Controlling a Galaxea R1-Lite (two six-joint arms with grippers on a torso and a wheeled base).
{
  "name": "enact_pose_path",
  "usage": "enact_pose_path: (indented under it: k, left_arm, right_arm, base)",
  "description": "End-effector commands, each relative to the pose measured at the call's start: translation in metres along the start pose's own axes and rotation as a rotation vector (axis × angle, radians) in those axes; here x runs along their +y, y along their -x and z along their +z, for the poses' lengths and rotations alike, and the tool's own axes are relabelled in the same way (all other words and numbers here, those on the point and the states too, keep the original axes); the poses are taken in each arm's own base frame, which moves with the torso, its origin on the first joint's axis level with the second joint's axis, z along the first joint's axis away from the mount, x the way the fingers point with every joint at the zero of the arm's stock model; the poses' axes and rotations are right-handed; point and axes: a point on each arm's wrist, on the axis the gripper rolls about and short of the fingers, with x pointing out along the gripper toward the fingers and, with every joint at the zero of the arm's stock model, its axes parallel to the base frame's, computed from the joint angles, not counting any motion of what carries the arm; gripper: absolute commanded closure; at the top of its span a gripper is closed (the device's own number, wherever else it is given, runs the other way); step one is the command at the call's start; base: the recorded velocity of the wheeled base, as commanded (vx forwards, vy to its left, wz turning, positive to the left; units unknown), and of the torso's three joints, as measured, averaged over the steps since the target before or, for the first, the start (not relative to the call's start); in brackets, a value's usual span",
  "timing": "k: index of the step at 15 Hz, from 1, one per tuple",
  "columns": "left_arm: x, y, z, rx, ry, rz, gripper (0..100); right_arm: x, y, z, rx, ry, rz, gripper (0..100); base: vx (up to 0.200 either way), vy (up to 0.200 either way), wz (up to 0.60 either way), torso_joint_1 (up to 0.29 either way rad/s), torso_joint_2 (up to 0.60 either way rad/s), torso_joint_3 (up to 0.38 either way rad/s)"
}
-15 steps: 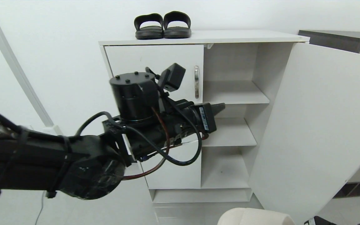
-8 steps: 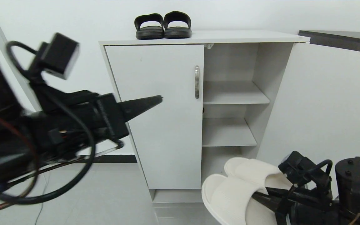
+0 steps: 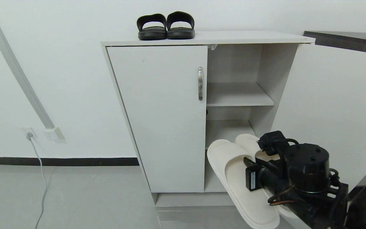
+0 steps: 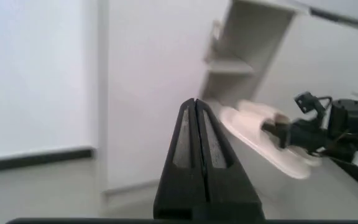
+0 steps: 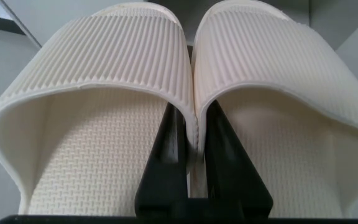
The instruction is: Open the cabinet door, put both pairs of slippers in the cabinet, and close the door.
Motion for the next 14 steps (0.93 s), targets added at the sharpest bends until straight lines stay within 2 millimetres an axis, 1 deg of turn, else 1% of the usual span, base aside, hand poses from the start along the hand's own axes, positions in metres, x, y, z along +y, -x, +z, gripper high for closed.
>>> enact_pose_path:
  k: [1,4,7,9,10,11,14]
  left_arm:
    - [0.0,0.057,-0.053,-0.102,-0.102,0.284,100]
    - [0.008,0.055,-0.098,-0.026,-0.128,0.324,100]
    - [0.013,0.056,-0.132,0.018,-0.124,0.324,100]
    - [0.016,0.055,-0.147,0.04,-0.121,0.328,100]
    - [0.017,0.054,-0.151,0.044,-0.119,0.331,100]
    - [0.02,0.051,-0.162,0.061,-0.128,0.333,100]
    - [0.017,0.051,-0.164,0.018,-0.163,0.214,100]
  right_arm:
    - [0.004,-0.014,-0.013,0.045,0.018,-0.014,100]
    - [0.003,-0.013,-0.014,0.047,0.016,-0.014,100]
    - [0.004,-0.013,-0.017,0.058,0.022,-0.013,100]
    - [0.004,-0.013,-0.017,0.056,0.023,-0.011,100]
    - [0.004,-0.012,-0.017,0.056,0.024,-0.01,100]
    - [0.004,-0.012,-0.017,0.058,0.025,-0.01,100]
    - [0.004,-0.012,-0.019,0.063,0.028,-0.009,100]
  base:
    - [0.0,0.0,0.0,0.0,0.0,0.0]
    - [0.0,0.0,0.0,0.0,0.0,0.0]
    - [0.0,0.0,0.0,0.0,0.0,0.0]
    - [0.0,0.0,0.0,0.0,0.0,0.0]
    - [0.0,0.0,0.0,0.0,0.0,0.0]
    - [0.0,0.0,0.0,0.0,0.0,0.0]
    - [0.0,0.0,0.0,0.0,0.0,0.0]
